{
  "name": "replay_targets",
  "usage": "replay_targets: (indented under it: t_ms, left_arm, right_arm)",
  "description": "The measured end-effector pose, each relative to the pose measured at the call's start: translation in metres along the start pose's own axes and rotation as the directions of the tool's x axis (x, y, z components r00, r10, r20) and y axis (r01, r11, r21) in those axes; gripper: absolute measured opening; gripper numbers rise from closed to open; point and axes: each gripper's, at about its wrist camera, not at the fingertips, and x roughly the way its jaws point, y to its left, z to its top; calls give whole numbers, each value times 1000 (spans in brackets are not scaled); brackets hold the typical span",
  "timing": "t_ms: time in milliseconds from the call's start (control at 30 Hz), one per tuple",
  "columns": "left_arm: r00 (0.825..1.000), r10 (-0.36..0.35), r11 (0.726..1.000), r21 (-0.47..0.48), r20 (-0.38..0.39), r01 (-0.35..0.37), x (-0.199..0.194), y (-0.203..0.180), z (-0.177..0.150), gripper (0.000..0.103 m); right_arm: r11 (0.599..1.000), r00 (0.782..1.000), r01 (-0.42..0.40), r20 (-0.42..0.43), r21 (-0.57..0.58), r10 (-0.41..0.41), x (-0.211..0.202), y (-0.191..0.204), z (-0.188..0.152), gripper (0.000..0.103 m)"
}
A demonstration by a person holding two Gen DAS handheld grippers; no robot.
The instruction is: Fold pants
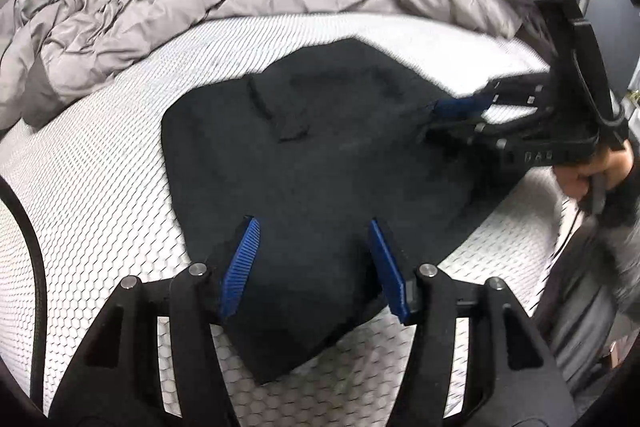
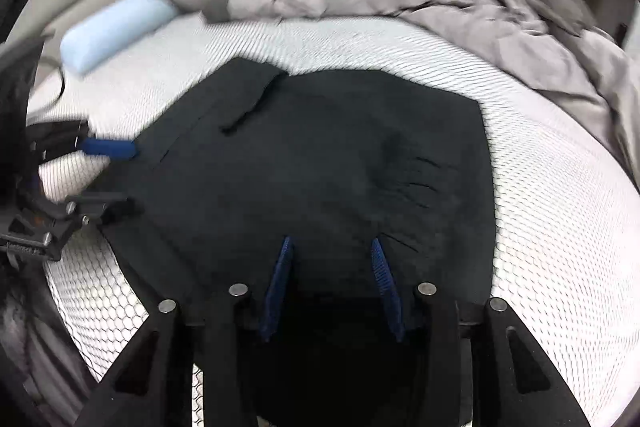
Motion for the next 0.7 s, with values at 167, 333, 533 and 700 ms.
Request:
replay_targets:
  t_ms: [167, 333, 533, 700]
  left_arm:
    - [993, 52, 991, 130, -106, -38, 33, -27, -3, 59]
    - [991, 84, 983, 173, -108, -65, 30, -35, -9, 61]
    - [999, -20, 999, 47, -46, 22, 13, -33, 3, 61]
    - [990, -129, 988, -72, 55, 133, 20, -39, 28, 61]
  right_arm:
    - [988, 996, -83, -50, -133, 77, 12, 41, -8, 43]
    - [985, 986, -153, -84, -76, 147, 1, 12, -18, 43]
    - [938, 946, -323, 21, 127, 323, -30, -36, -20, 45]
    - [874, 905, -415, 22, 252, 424, -15, -42, -25, 45]
